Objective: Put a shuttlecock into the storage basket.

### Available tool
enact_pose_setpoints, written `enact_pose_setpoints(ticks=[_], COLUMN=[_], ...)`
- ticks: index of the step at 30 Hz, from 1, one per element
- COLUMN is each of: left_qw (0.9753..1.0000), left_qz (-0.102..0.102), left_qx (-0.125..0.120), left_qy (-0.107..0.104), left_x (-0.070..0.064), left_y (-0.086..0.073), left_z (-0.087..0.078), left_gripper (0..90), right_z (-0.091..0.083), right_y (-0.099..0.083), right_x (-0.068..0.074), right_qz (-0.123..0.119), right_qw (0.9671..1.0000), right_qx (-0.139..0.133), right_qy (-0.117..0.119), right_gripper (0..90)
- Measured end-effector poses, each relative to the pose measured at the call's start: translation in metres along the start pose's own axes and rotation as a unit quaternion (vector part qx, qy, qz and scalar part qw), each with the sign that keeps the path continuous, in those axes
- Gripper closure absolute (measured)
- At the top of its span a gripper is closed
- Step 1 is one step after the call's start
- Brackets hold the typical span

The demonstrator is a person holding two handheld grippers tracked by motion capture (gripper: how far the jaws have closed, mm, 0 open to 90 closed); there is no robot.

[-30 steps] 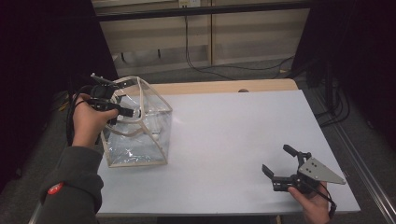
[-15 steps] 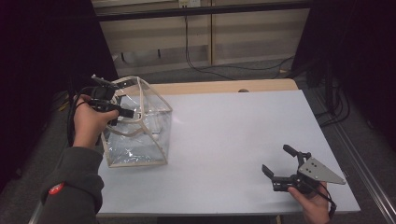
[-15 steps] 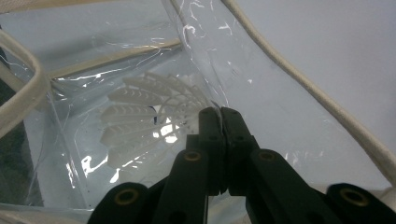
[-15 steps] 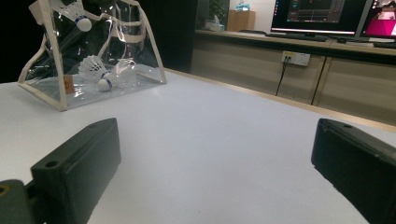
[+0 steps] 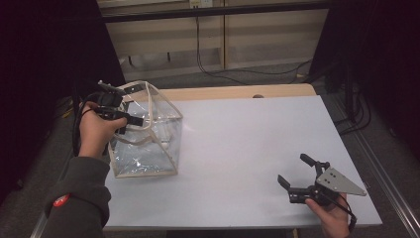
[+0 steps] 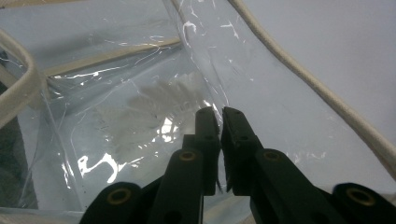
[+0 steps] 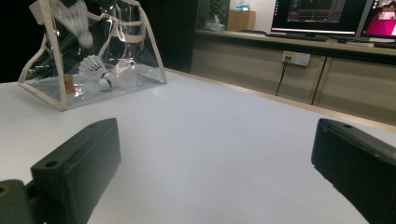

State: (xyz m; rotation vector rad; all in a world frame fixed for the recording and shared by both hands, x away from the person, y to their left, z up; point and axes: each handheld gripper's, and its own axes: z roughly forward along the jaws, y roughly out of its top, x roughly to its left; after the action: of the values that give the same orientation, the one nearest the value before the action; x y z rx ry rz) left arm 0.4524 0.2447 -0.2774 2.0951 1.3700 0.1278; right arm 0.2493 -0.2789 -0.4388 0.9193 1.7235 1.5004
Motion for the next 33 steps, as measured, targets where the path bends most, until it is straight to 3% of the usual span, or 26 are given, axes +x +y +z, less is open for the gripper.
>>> enact_pose_setpoints(ticks=[8, 18, 30, 33], left_qw=[0.9997, 0.9987, 0.9963, 0.9962], left_qz=[-0.007, 0.008, 0.025, 0.029], left_qx=[-0.019, -0.034, -0.038, -0.038], left_qy=[-0.009, -0.038, -0.073, -0.073], left_x=[-0.003, -0.015, -0.029, -0.031], left_y=[0.000, 0.003, 0.002, 0.002], left_z=[-0.006, -0.024, -0.032, -0.033], left_gripper=[77.6, 67.9, 50.3, 47.5], right_z=[0.000, 0.000, 0.000, 0.000], right_y=[0.000, 0.001, 0.001, 0.001], right_x=[0.000, 0.001, 0.001, 0.001], right_qz=[0.000, 0.003, 0.001, 0.001], right_qw=[1.0000, 1.0000, 1.0000, 1.0000], right_qx=[0.000, -0.001, 0.000, 0.000], right_qy=[0.000, -0.001, 0.000, 0.000], right_gripper=[1.6, 1.6, 1.6, 1.6])
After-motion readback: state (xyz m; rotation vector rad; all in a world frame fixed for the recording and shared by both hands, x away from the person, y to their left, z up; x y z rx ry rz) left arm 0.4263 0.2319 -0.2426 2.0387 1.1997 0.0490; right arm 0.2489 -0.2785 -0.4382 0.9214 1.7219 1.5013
